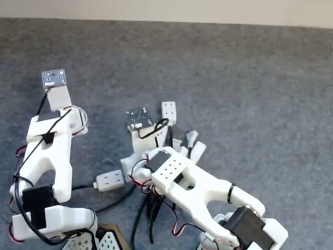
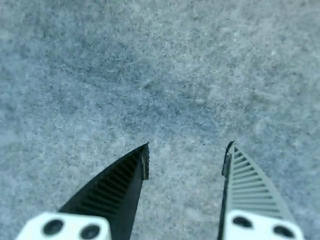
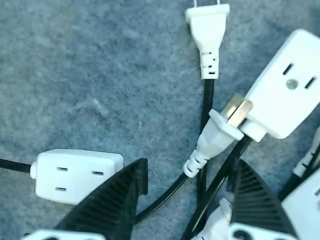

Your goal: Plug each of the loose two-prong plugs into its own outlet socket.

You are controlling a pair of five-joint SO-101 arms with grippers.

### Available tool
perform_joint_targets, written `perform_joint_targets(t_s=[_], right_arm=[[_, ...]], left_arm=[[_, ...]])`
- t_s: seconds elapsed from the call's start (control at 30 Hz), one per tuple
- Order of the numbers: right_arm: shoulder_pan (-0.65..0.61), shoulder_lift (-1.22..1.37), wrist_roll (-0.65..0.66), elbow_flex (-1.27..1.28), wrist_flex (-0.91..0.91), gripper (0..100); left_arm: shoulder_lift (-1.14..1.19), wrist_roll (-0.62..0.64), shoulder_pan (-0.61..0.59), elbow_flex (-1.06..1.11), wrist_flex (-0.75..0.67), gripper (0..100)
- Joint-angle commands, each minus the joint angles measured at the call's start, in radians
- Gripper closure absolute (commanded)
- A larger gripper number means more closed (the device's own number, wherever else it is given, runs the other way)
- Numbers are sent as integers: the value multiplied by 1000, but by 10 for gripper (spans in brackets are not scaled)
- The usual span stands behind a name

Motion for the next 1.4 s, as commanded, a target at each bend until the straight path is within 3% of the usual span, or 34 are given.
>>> perform_joint_targets(t_s=[0.0, 0.43, 0.53, 0.73, 0.93, 1.13, 1.3, 1.37], right_arm=[[-31, -7, 5, -56, 1, 742], [-67, -4, 6, -61, -1, 742], [-62, 13, 5, -50, -70, 742], [1, 213, 3, -41, -166, 742], [96, 271, -69, -99, -131, 747], [150, 272, -69, -127, -116, 981], [185, 272, -66, -122, -96, 988], [216, 271, 15, -131, -2, 988]], left_arm=[[-2, 9, 15, -4, -15, 748], [-2, 9, 15, -4, -17, 748], [-1, 9, 15, -4, -17, 748], [-1, 9, 15, -2, -14, 748], [-1, 9, 15, -2, -14, 748], [-1, 9, 15, -2, -14, 748], [-1, 9, 15, -2, -14, 748], [-1, 9, 15, -2, -14, 748]])
